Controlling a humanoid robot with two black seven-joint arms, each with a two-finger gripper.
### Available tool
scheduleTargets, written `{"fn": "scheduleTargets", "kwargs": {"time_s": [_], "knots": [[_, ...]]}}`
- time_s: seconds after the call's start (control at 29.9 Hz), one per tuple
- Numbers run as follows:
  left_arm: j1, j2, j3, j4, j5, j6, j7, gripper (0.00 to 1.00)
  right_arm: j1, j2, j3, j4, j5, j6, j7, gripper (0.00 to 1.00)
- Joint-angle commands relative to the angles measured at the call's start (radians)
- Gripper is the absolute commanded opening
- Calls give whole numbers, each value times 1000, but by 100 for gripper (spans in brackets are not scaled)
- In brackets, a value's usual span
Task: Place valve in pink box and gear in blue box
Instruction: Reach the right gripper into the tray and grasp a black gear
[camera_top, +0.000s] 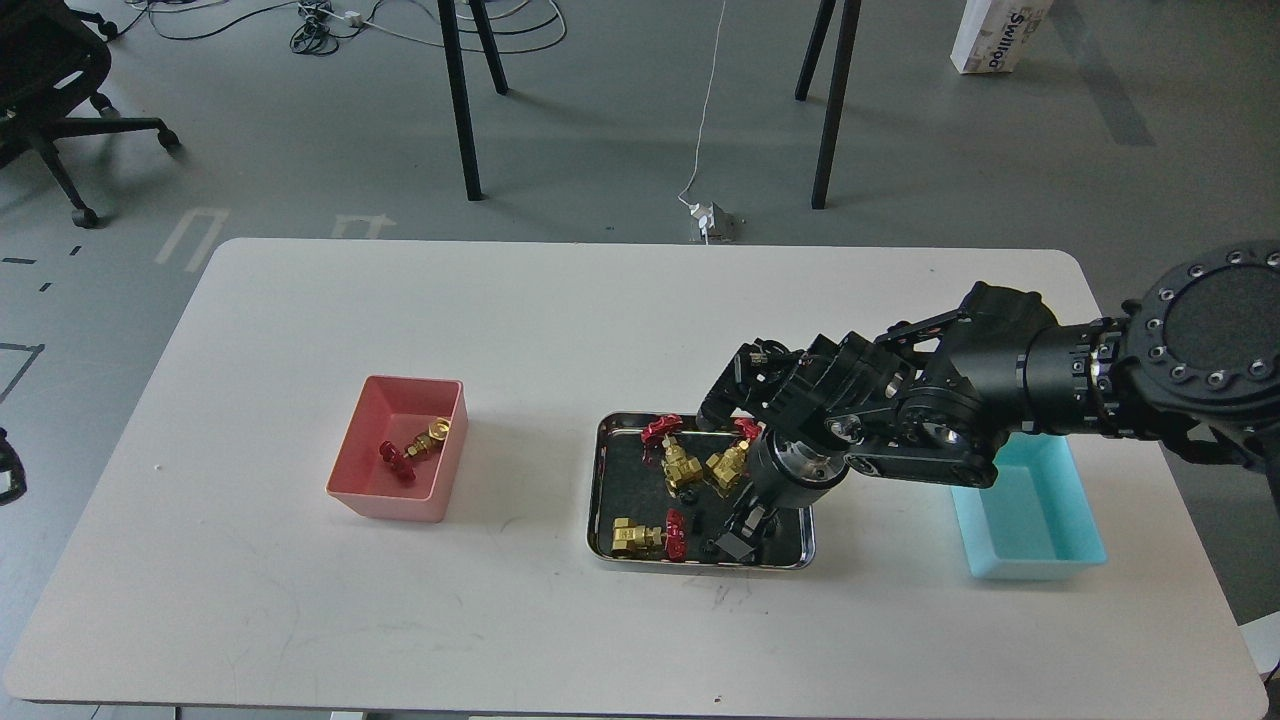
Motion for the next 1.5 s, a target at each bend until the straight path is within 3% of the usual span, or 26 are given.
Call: {"fn": "scheduleTargets", "kwargs": {"time_s": [0.0, 0.27, 0.74, 1.3, 1.47], "knots": [[-8, 1, 1, 1, 0, 0, 0, 94, -3, 0, -28, 0, 2, 2, 0, 73], [-21, -2, 1, 28, -1, 0, 0, 94, -36, 0, -28, -43, 3, 5, 0, 73], [-43, 3, 1, 29, -1, -1, 0, 94, -60, 0, -27, -80, 5, 4, -3, 57], [-54, 20, 1, 31, -3, -6, 0, 94, -60, 0, -25, -102, 17, 7, -12, 13], [-57, 24, 1, 32, -3, -6, 0, 94, -44, 0, -17, -106, 18, 7, -14, 9]]}}
